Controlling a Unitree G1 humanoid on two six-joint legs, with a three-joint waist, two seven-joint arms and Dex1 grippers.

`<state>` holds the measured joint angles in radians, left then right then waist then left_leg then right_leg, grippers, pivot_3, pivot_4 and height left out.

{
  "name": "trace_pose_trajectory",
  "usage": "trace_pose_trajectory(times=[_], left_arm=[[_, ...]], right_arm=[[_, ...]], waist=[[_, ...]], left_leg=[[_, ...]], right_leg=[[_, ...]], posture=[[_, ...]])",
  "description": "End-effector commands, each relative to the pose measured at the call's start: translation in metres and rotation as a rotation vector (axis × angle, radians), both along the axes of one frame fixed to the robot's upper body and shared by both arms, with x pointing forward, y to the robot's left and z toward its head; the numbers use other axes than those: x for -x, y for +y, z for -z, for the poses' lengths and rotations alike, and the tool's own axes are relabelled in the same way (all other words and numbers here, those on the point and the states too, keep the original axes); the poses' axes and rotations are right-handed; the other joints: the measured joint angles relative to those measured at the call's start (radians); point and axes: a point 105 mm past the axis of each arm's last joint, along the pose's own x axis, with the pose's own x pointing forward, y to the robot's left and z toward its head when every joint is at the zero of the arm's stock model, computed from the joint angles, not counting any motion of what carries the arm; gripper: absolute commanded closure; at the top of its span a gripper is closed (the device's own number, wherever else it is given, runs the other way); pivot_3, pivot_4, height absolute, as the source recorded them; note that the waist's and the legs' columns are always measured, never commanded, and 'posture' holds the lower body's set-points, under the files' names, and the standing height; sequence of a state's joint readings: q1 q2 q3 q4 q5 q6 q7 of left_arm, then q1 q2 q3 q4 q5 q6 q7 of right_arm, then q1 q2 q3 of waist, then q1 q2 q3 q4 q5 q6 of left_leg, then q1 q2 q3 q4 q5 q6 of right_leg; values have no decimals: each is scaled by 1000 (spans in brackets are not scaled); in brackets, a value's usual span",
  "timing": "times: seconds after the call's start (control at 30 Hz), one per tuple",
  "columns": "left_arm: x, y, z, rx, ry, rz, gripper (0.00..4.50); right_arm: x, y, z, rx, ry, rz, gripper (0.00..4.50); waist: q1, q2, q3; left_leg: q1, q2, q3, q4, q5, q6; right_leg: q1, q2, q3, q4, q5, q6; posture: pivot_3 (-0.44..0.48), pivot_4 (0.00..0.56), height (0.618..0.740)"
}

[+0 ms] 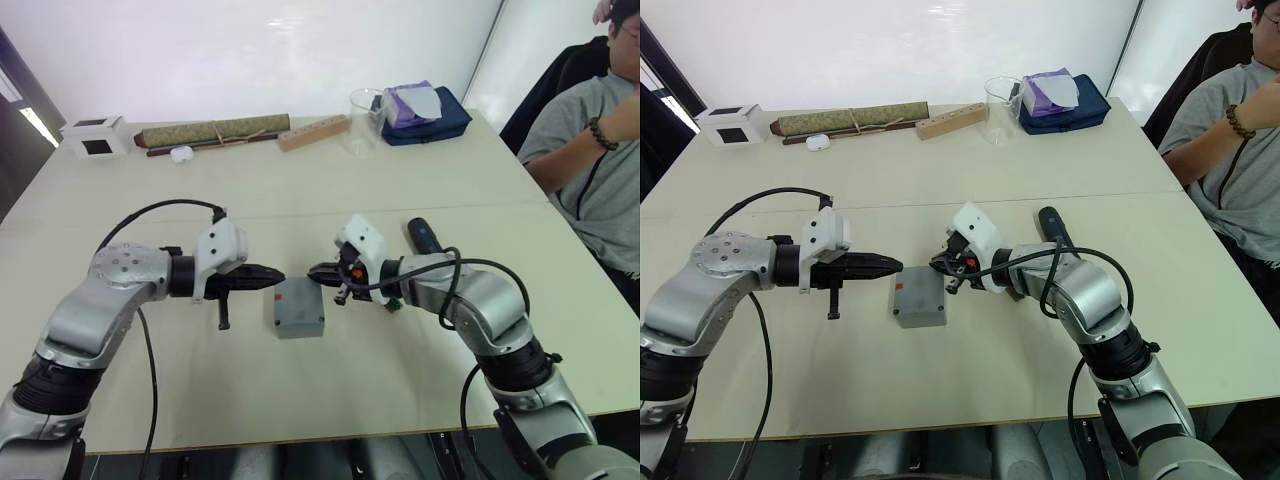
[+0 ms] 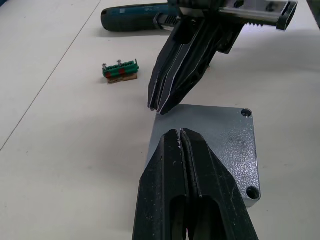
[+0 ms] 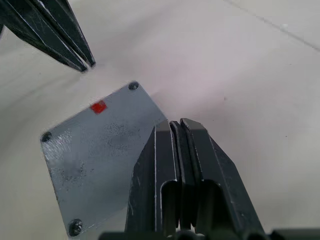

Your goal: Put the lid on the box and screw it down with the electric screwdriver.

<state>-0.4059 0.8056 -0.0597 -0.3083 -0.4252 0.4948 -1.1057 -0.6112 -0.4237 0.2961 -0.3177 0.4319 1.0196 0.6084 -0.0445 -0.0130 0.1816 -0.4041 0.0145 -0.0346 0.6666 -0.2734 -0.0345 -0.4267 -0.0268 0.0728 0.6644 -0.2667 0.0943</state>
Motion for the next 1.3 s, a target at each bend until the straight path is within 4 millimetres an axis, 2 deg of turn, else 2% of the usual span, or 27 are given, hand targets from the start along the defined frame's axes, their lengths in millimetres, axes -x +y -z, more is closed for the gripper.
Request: trace_pose_trajectory(times=[0.03,0.2,0.3,0.37,0.6,0.7,0.77,0.9,1.1,1.2,1.3], left_arm=[[2,-2,-10,7,-53,11,4500],[2,-2,-10,6,-54,10,4500],[2,-2,-11,6,-55,10,4500],[2,-2,-11,6,-56,10,4500],[3,-3,-13,14,-56,16,4500],[4,-5,-16,32,-55,24,4500],[5,-6,-17,40,-54,26,4500],[6,-9,-19,54,-55,39,4500],[7,-14,-20,64,-66,54,4500],[8,-17,-22,73,-73,63,4500],[10,-21,-24,89,-76,81,4500]], right_arm=[[0,-2,0,7,-13,-9,4461],[1,-2,4,-1,7,-12,4461],[1,-1,4,-12,11,-13,3533],[2,-1,0,-24,9,-22,2663],[2,-12,-25,-45,-34,-1,87],[1,-25,-46,-64,-60,33,9],[0,-31,-52,-63,-65,53,9],[-9,-80,-63,49,26,227,9],[-19,-146,-43,338,178,483,9],[-22,-168,-33,418,233,555,9],[-23,-179,-24,450,307,588,9]], waist=[[0,0,0],[0,0,0],[0,0,0],[0,0,0],[0,0,0],[0,0,0],[1,0,0],[3,0,0],[0,0,1],[-3,0,1],[-1,0,2]], left_leg=[[0,0,0,0,0,0],[0,0,0,0,0,0],[0,0,0,0,0,0],[0,0,0,0,0,0],[0,0,0,0,0,0],[0,0,0,0,0,0],[0,0,0,0,0,0],[0,0,0,0,0,0],[0,0,1,-1,0,0],[0,0,1,-1,0,0],[0,0,1,-1,0,0]], right_leg=[[0,0,0,0,0,0],[0,0,0,0,0,0],[0,0,0,0,0,0],[0,0,0,0,0,0],[0,0,0,0,0,0],[0,0,0,0,0,0],[0,0,0,0,0,0],[0,0,0,0,0,0],[0,-1,0,-1,0,0],[-1,0,1,-1,0,0],[-1,0,1,-1,0,0]], posture=[[0,150,736],[0,150,736],[0,150,736],[0,150,736],[0,150,736],[0,150,736],[0,150,736],[0,150,736],[0,150,736],[0,150,736],[0,150,736]])
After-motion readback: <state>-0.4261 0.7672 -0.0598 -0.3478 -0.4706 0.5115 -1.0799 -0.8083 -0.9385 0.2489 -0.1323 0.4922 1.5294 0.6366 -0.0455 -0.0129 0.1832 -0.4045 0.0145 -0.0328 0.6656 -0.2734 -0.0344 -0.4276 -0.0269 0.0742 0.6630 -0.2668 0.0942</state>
